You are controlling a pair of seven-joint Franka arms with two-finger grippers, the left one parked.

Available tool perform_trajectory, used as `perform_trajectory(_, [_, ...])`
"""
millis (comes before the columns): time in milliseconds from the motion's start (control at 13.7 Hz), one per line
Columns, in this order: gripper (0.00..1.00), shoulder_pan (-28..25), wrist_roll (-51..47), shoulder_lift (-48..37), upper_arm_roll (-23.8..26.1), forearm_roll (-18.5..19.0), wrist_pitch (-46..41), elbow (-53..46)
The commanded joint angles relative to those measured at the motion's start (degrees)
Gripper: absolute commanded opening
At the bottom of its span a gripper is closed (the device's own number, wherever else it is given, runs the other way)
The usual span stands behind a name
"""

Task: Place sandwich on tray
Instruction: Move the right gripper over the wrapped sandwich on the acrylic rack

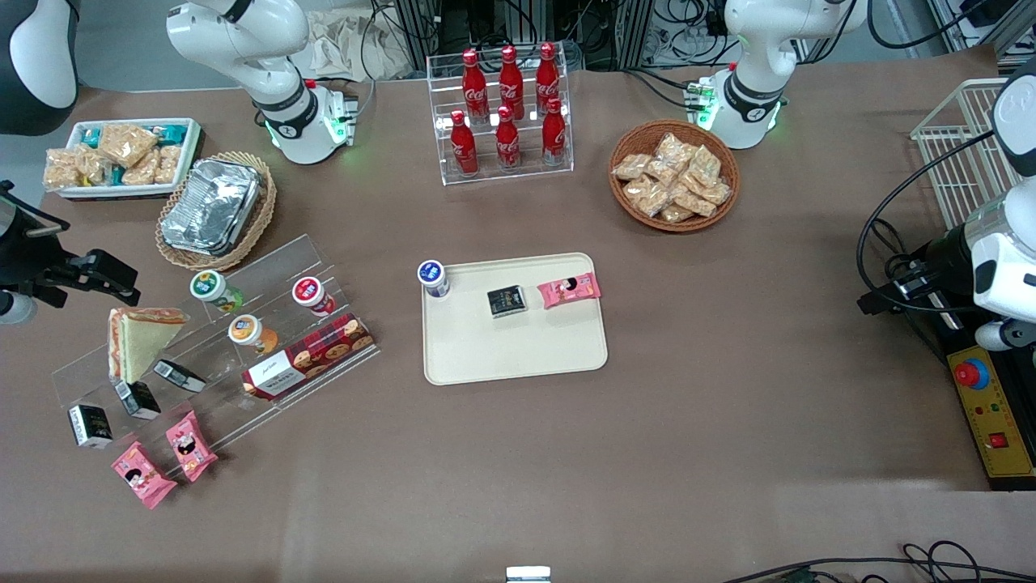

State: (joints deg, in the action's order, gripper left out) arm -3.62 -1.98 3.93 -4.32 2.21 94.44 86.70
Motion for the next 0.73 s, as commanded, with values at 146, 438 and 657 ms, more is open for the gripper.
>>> perform_trajectory(146, [0.99, 0.5, -3.5, -1.7, -0.8, 1.3, -5.0, -0.3])
perform_trajectory(438, [0.99, 0.6, -4.7, -1.8, -3.4, 1.4, -4.1, -0.3])
perform_trajectory(657, [0.99, 0.7, -5.0, -0.2, -6.5, 0.3, -2.1, -0.3])
